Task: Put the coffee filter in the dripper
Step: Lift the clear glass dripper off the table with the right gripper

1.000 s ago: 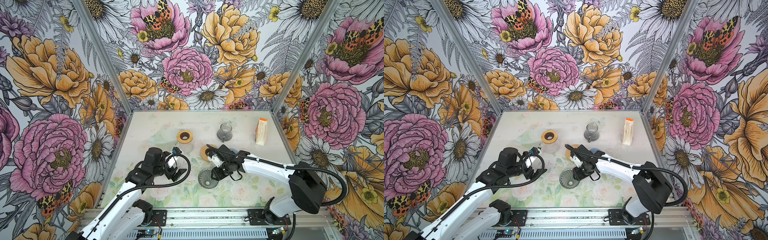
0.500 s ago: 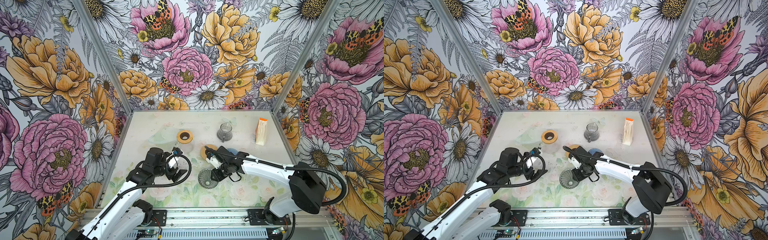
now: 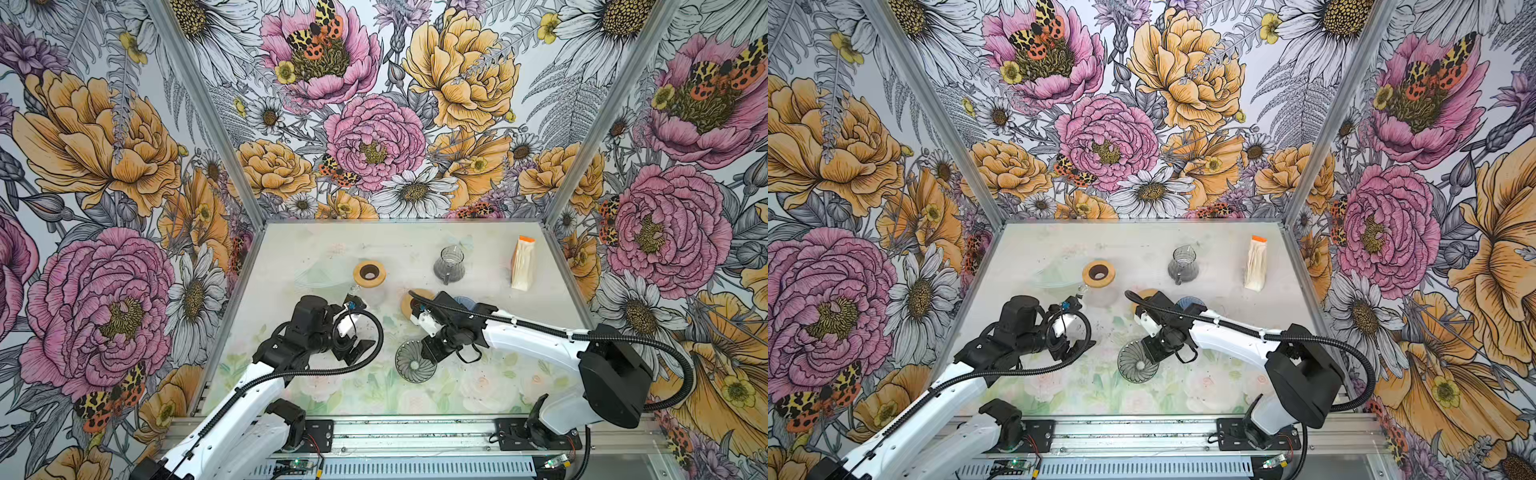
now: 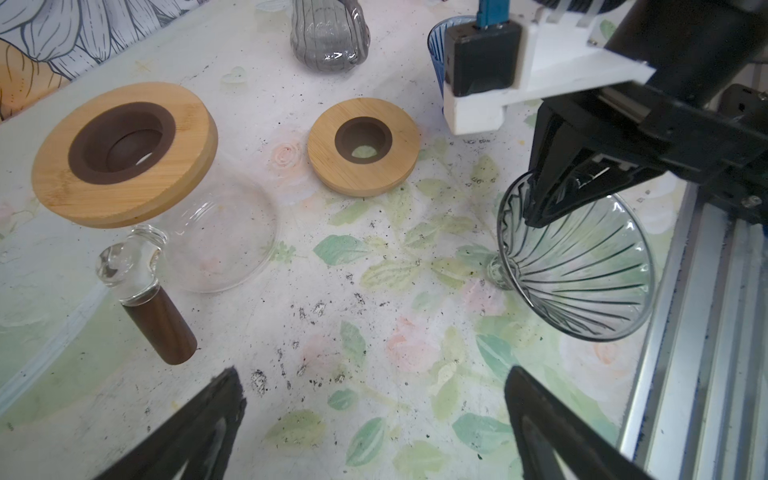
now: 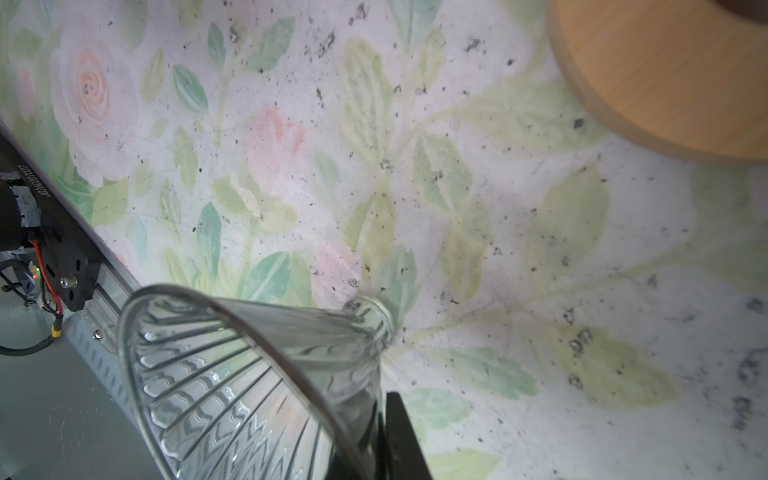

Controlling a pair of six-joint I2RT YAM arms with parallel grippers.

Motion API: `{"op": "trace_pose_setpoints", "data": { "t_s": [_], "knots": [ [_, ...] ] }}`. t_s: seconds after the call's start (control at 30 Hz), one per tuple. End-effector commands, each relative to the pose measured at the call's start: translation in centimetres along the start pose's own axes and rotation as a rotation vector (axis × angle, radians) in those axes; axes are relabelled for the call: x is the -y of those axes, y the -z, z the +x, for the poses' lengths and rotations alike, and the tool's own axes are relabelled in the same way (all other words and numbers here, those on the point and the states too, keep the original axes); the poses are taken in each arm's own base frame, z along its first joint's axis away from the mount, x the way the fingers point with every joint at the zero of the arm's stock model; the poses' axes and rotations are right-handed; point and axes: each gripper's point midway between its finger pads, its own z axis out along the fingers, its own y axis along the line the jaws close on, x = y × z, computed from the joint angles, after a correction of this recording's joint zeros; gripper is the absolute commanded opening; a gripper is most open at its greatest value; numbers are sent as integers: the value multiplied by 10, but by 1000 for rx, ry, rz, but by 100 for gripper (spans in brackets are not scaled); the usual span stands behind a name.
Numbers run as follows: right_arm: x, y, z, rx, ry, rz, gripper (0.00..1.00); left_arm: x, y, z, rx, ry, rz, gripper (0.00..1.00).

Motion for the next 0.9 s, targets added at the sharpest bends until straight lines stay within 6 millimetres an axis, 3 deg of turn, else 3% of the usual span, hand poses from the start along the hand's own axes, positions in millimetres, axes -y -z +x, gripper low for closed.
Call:
{"op": "trace_pose_setpoints", "data": {
  "t_s": [0.0,0.27,0.57,0.7,0.73,0.87],
  "knots": [
    [-6,6,-11,35,19,-4,10,2,3,-9,20,-13,6,99],
    [-10,16,-22,78,26,-6,9,1,9,-20,53,-21,-4,99],
    [-25,43,-51,165,43,-58,5,-3,28,-56,186,-31,-34,99],
    [-37,56,-66,208,71,-87,5,-9,34,-66,221,-23,-56,99],
    [-30,63,-75,233,49,-79,5,-10,36,-69,231,-19,-58,99],
    [-35,77,-99,283,60,-99,5,-15,41,-77,263,-12,-71,99]
  ]
}}
